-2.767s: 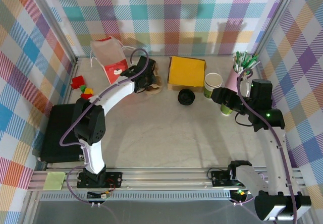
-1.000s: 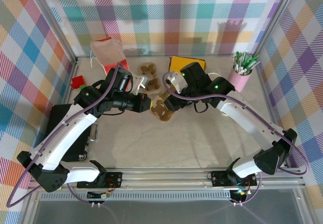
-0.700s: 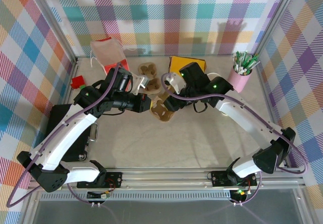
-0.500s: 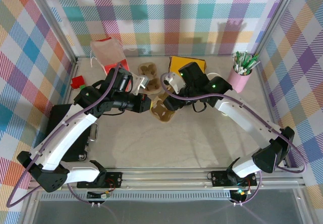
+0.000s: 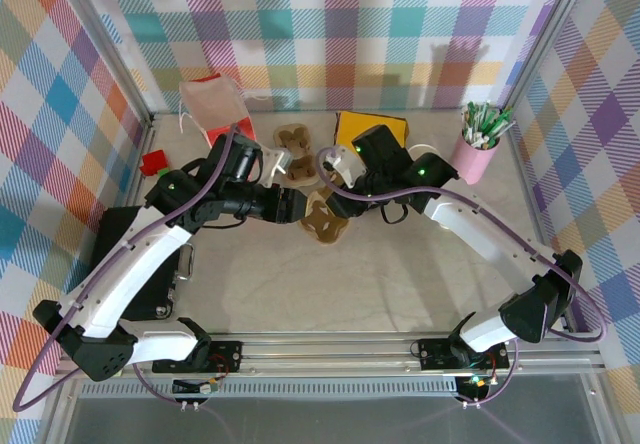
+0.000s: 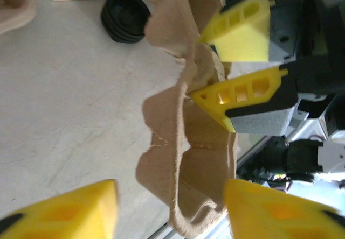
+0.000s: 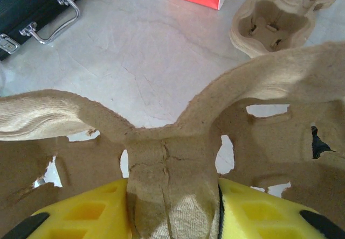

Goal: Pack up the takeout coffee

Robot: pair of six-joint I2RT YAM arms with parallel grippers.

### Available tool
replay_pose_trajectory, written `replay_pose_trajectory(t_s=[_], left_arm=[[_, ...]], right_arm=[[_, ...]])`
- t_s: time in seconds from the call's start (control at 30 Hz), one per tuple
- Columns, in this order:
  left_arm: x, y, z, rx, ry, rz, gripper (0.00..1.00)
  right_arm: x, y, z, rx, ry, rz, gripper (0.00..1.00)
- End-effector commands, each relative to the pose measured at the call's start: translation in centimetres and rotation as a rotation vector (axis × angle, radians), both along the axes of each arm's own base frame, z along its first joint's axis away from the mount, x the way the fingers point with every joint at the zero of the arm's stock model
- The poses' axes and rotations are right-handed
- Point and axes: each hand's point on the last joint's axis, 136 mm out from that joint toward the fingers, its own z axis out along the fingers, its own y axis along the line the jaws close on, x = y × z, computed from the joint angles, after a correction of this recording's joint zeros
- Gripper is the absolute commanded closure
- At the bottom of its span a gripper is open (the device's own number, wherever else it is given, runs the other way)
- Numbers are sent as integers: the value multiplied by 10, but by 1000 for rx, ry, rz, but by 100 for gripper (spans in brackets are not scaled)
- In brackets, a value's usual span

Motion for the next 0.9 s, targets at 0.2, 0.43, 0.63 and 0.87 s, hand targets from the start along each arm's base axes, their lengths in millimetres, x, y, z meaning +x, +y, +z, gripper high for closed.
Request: replay_pose_trajectory(t_s=[0.2, 0.43, 0.63, 0.87], left_arm=[[94, 118, 45, 114, -108, 601, 27], [163, 203, 27, 257, -45, 930, 33], [200, 243, 11, 387, -10, 1052, 36], [230, 269, -8, 430, 14, 1098, 37]], right_arm=[[-18, -22, -21, -27, 50, -50, 61], [-33, -34, -23, -18, 67, -55, 61], [-43, -43, -19, -13, 68, -61, 61], [-48, -49, -20, -24, 72, -66, 61]])
